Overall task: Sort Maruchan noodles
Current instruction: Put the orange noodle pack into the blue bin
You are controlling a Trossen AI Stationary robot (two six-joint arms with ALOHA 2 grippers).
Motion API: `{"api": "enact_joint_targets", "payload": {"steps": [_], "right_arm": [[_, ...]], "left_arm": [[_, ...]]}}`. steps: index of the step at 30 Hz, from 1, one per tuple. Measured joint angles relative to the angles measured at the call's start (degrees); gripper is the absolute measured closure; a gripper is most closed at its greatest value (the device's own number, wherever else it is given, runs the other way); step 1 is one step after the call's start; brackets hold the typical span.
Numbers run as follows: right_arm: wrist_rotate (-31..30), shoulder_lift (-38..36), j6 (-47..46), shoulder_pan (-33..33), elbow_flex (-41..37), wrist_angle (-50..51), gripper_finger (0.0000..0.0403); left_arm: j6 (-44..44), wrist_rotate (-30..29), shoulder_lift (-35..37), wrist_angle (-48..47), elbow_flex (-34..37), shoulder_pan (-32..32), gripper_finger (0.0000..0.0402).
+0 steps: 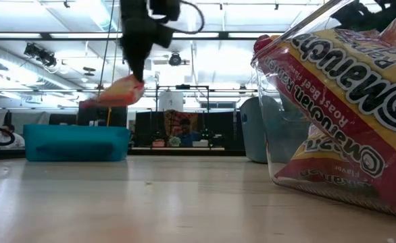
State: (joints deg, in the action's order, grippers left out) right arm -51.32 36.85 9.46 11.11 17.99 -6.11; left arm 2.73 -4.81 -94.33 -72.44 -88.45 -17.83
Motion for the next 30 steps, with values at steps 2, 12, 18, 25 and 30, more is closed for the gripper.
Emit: {"api": "enact_joint_targets", "payload": {"steps": [2, 12, 18, 25, 30], "right_arm": [[0.0, 0.0, -0.1, 0.0, 0.0, -0.1, 0.0302], [0.2, 0.0, 0.5, 0.0, 0.0, -2.2, 0.0302], [0.4, 0.0, 1.2, -0.1, 0.0, -2.8, 0.0302], [0.4, 0.0, 1.9, -0.1, 0.0, -3.1, 0.0302], [0.4, 0.0, 2.1, -0.1, 0.0, -3.1, 0.0302]], "left_arm": [[1.2, 0.2, 2.9, 2.7, 4.8, -1.1, 0.0398], [12.3, 1.2, 12.4, 9.4, 21.1, -5.4, 0.0398], [14.9, 0.9, 12.7, 14.6, 27.9, -7.8, 0.0398], [16.7, 0.5, 12.6, 19.0, 33.0, -11.8, 0.0396], [17.6, -2.0, 12.6, 18.7, 32.5, -12.4, 0.0359]]}}
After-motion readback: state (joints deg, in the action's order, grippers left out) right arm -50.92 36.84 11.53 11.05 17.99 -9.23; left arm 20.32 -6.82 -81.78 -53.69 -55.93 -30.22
